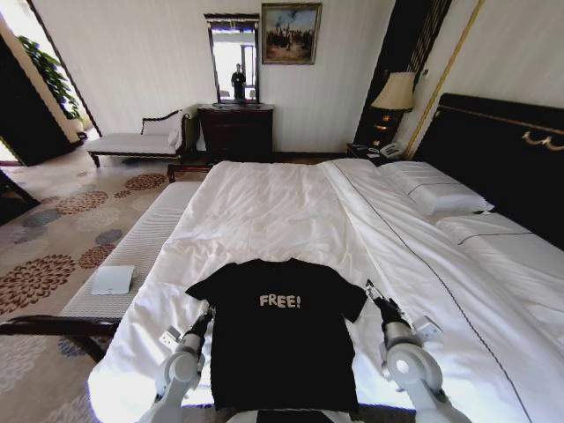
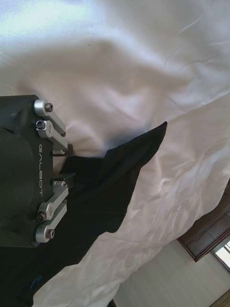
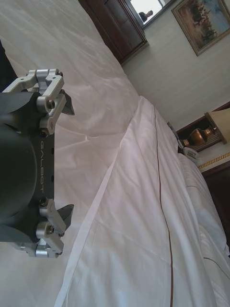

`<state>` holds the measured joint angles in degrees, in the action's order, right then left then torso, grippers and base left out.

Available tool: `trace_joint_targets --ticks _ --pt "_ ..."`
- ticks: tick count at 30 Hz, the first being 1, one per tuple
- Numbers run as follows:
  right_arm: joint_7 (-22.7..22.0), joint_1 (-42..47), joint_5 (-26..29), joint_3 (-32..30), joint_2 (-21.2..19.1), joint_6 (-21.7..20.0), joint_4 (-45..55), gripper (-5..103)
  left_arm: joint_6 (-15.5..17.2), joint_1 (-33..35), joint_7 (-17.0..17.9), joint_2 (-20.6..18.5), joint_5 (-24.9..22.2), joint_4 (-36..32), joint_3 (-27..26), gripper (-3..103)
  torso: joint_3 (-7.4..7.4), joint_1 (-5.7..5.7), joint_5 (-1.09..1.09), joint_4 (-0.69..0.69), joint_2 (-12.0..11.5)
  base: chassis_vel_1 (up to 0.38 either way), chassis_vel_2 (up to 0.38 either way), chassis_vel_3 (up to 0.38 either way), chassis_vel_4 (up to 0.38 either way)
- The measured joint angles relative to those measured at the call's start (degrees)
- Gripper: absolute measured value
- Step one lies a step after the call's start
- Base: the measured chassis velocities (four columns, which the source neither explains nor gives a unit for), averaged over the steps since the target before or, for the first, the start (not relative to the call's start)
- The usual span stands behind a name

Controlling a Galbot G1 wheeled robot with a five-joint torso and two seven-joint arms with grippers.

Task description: Fold the clothes on the bed.

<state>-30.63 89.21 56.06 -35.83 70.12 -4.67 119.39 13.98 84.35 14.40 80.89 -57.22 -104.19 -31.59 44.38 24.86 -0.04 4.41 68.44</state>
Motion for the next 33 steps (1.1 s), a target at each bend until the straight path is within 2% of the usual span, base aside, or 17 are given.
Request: trace_joint_targets --ticks 4,24,27,28,30,33 --pt "-0.09 -0.17 -0.14 0.14 0.13 0.00 -0.02 100 -0.03 0.25 -0.04 -0.16 -0.01 -0.20 -0.14 19 0.00 0.00 0.00 0.00 0.00 0.000 0.000 0.000 0.000" --pt "-0.50 -0.58 -0.04 0.26 0.00 -0.10 -0.48 100 -0.15 -1.87 -0.12 0.32 0.76 2.71 0.75 23 0.00 0.00 0.00 0.00 0.00 0.000 0.000 0.000 0.000" --pt "-0.55 -0.86 0.02 0.36 -0.03 -0.14 -0.75 100 -0.15 -1.77 -0.13 0.24 0.77 2.76 0.71 14 0.00 0.00 0.00 0.00 0.00 0.000 0.000 0.000 0.000" --pt "-0.55 -0.86 0.02 0.36 -0.03 -0.14 -0.75 100 -0.15 -1.77 -0.13 0.24 0.77 2.76 0.71 14 0.00 0.00 0.00 0.00 0.00 0.000 0.000 0.000 0.000" --pt "-0.55 -1.01 0.02 0.53 0.06 -0.15 -0.84 100 -0.18 -1.65 -0.17 0.14 0.78 2.78 0.62 4 0.00 0.00 0.00 0.00 0.00 0.000 0.000 0.000 0.000" --pt "-0.56 -1.14 0.02 0.71 0.20 -0.17 -0.92 100 -0.27 -1.56 -0.25 -0.01 0.83 2.78 0.56 0 0.00 0.00 0.00 0.00 0.00 0.000 0.000 0.000 0.000"
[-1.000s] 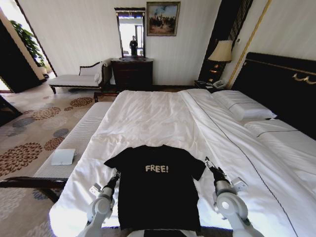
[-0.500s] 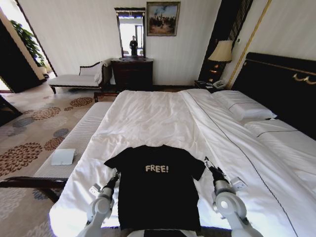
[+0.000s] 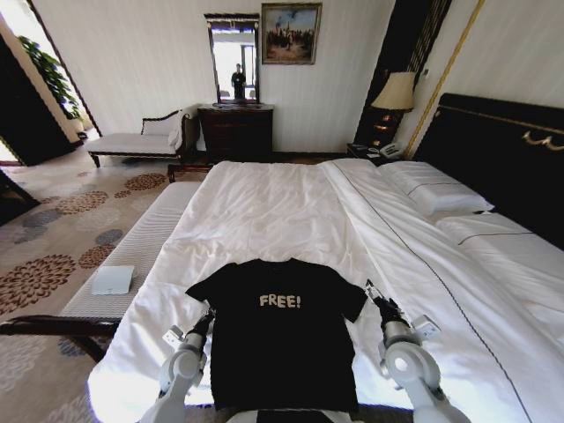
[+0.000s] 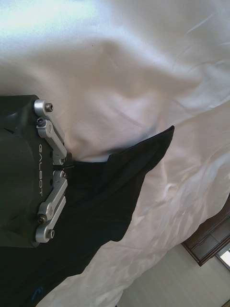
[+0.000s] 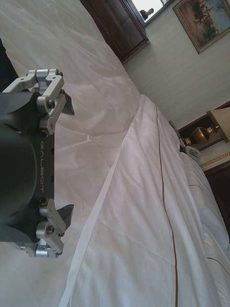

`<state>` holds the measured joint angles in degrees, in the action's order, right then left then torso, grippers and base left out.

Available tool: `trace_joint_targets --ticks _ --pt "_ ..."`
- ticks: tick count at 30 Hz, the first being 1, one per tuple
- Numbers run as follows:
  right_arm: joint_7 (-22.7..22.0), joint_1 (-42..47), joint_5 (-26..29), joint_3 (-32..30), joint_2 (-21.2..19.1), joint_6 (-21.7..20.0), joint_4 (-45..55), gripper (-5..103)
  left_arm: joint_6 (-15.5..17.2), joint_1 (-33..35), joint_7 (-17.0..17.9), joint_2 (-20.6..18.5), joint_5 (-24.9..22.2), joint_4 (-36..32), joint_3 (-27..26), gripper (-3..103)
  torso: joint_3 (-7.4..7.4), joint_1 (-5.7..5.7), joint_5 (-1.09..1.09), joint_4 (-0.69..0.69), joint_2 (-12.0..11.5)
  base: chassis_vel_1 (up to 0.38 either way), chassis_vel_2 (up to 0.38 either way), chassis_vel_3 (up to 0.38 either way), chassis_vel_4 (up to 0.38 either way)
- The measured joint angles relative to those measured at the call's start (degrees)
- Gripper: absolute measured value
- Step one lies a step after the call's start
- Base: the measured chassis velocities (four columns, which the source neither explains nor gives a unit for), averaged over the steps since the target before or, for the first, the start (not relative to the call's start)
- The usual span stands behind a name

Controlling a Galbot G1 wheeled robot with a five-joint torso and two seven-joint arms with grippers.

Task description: Fold the clothes on the bed.

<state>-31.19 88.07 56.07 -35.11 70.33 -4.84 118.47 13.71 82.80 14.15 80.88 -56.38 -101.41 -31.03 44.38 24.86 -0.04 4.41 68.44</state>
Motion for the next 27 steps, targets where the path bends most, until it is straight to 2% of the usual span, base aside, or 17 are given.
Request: trace_joint_targets --ticks 8,16,27 --pt "-0.03 0.05 0.05 -0.03 -0.05 -0.06 0.05 100 -0.06 0.67 0.00 -0.45 -0.02 -1.63 -0.40 0 0.00 0.00 0.00 0.00 0.00 0.000 0.000 0.000 0.000" --pt "-0.08 -0.41 0.19 -0.06 -0.38 -0.09 -0.07 100 0.11 5.01 1.14 -2.48 -0.67 -9.75 -1.73 0 0.00 0.00 0.00 -0.01 0.00 0.000 0.000 0.000 0.000" --pt "-0.09 -0.50 0.03 0.08 0.37 -0.12 -0.41 100 0.12 5.96 1.42 -1.73 1.36 -8.73 -0.19 0 0.00 0.00 -0.01 0.00 0.00 0.000 0.000 0.000 0.000"
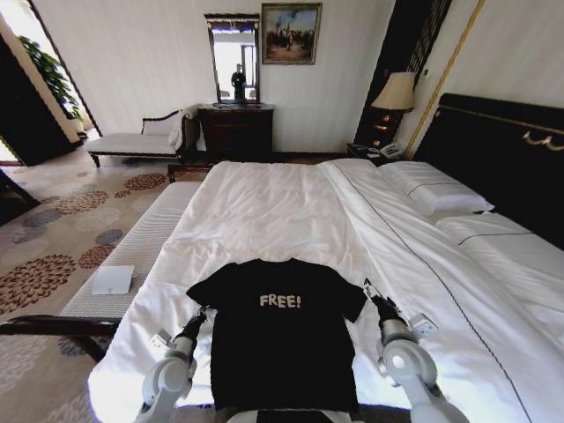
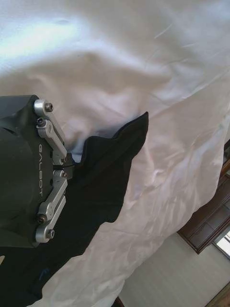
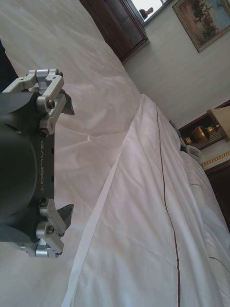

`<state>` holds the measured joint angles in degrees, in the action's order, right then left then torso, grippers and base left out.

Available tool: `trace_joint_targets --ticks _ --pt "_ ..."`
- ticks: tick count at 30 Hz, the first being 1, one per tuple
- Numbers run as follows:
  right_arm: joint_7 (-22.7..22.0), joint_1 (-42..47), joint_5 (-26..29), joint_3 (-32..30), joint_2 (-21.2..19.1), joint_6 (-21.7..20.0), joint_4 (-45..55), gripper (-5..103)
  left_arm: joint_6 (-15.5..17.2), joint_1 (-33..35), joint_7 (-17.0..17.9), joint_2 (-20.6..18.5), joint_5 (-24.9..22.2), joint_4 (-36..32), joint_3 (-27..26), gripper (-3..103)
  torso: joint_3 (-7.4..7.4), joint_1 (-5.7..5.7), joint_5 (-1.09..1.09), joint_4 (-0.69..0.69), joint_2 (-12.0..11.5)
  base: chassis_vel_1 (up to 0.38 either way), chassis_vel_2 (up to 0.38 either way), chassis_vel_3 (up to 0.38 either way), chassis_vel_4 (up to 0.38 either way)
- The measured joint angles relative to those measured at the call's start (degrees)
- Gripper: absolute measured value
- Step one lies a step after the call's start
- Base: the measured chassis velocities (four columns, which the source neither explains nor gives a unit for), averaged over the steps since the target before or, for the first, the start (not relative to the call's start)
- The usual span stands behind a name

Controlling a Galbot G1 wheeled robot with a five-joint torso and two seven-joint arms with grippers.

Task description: Fold the clothes on the bed.

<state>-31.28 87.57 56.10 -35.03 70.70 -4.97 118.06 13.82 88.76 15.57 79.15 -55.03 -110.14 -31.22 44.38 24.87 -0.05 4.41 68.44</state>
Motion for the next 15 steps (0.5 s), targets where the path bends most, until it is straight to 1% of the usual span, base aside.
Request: trace_joint_targets --ticks 6,11,13,15 --pt "0.07 -0.45 0.31 -0.11 -0.61 0.00 -1.38 100 -0.03 0.01 0.33 0.33 0.67 0.17 0.19 0 0.00 0.00 0.01 0.00 0.00 0.000 0.000 0.000 0.000" --pt "0.22 -0.88 2.12 -0.40 -1.44 -0.14 -2.39 100 -0.02 0.19 0.84 -0.07 0.34 -0.76 0.08 0 0.00 0.00 0.01 0.01 0.00 0.000 0.000 0.000 0.000" --pt "0.34 -1.34 2.74 -0.41 -2.09 -0.57 -3.00 100 0.05 0.58 0.90 -0.16 0.28 -1.33 0.05 0 0.00 0.00 0.01 0.01 0.00 0.000 0.000 0.000 0.000" --pt "0.55 -2.13 3.71 -0.24 -3.36 -1.41 -4.10 100 0.25 0.95 1.32 -0.42 0.67 -1.61 0.20 0 0.00 0.00 0.01 -0.03 0.00 0.000 0.000 0.000 0.000"
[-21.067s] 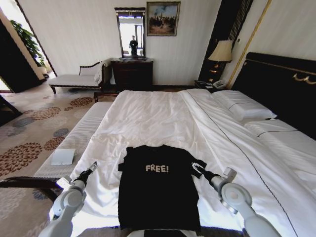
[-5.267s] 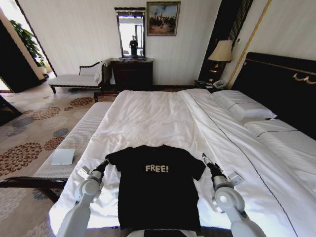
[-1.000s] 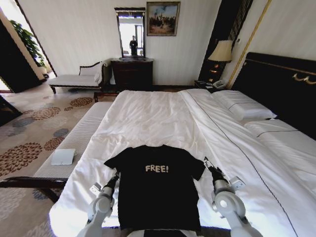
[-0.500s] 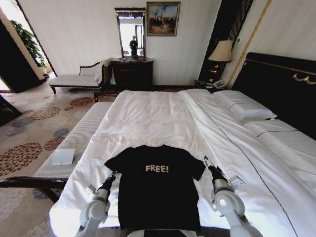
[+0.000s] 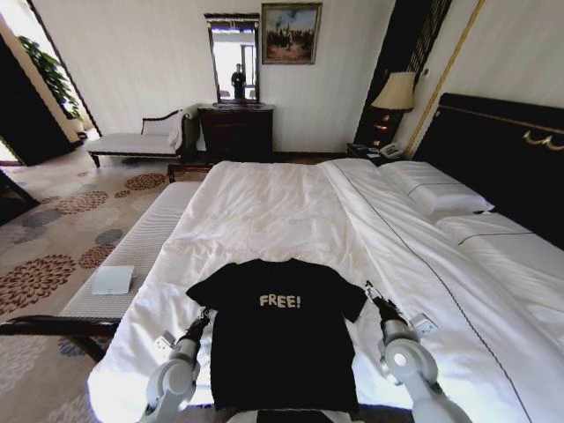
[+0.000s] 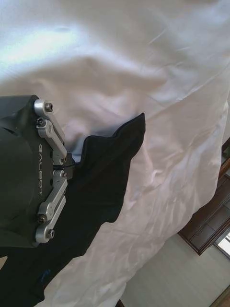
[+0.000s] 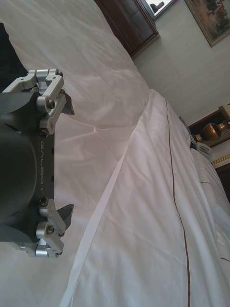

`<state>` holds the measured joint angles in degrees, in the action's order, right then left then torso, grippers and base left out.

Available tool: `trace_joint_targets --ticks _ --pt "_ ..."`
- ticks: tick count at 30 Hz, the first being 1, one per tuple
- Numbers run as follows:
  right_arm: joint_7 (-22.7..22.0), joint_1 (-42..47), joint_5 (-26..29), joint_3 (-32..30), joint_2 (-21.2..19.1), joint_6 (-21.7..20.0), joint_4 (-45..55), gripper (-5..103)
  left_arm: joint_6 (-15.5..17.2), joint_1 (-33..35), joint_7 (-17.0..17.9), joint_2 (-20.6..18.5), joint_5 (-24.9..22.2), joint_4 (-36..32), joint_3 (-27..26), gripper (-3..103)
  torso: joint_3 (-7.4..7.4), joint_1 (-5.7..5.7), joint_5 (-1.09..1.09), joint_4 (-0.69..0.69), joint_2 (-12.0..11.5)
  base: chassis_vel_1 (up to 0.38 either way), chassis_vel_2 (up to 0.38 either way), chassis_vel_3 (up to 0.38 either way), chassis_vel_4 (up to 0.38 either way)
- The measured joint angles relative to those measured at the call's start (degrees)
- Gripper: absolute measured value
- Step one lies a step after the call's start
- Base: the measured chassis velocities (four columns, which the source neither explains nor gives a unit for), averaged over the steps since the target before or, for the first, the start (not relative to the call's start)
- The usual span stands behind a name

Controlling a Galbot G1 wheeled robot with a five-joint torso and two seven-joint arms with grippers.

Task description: Fold the clothes on the bed.

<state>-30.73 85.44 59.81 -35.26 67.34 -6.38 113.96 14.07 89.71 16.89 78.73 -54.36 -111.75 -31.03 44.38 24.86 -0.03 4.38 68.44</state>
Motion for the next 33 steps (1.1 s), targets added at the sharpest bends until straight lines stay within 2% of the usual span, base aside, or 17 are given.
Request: trace_joint_targets --ticks 3,5,9,32,33 --pt "0.00 -0.26 1.25 -0.08 -0.69 -0.31 -0.40 100 0.27 -0.13 0.35 -0.36 0.10 0.00 0.61 0 0.00 0.00 0.00 0.00 0.00 0.000 0.000 0.000 0.000" --pt "-0.16 -0.91 4.63 -0.40 -1.39 -0.87 -0.61 100 0.51 -0.30 0.72 -0.82 0.16 -0.05 1.22 0 0.00 0.01 0.00 0.04 0.00 0.000 0.000 0.000 0.000" --pt "-0.21 -1.88 6.20 -0.35 -2.08 -1.48 -1.79 100 0.61 0.15 0.91 -0.97 0.82 -0.19 1.41 0 0.00 0.00 0.00 0.01 0.00 0.000 0.000 0.000 0.000" --pt "-0.15 -0.79 2.33 -0.40 -1.22 -1.43 -1.49 100 0.47 5.08 1.12 -1.99 5.08 -3.24 0.19 0 0.00 0.01 -0.01 0.03 0.00 0.000 0.000 0.000 0.000" --pt "-0.11 -0.82 2.34 -0.36 -1.19 -1.43 -1.61 100 0.23 5.51 1.11 -2.01 5.39 -3.39 0.01 6 0.00 0.00 -0.01 0.03 0.00 0.000 0.000 0.000 0.000"
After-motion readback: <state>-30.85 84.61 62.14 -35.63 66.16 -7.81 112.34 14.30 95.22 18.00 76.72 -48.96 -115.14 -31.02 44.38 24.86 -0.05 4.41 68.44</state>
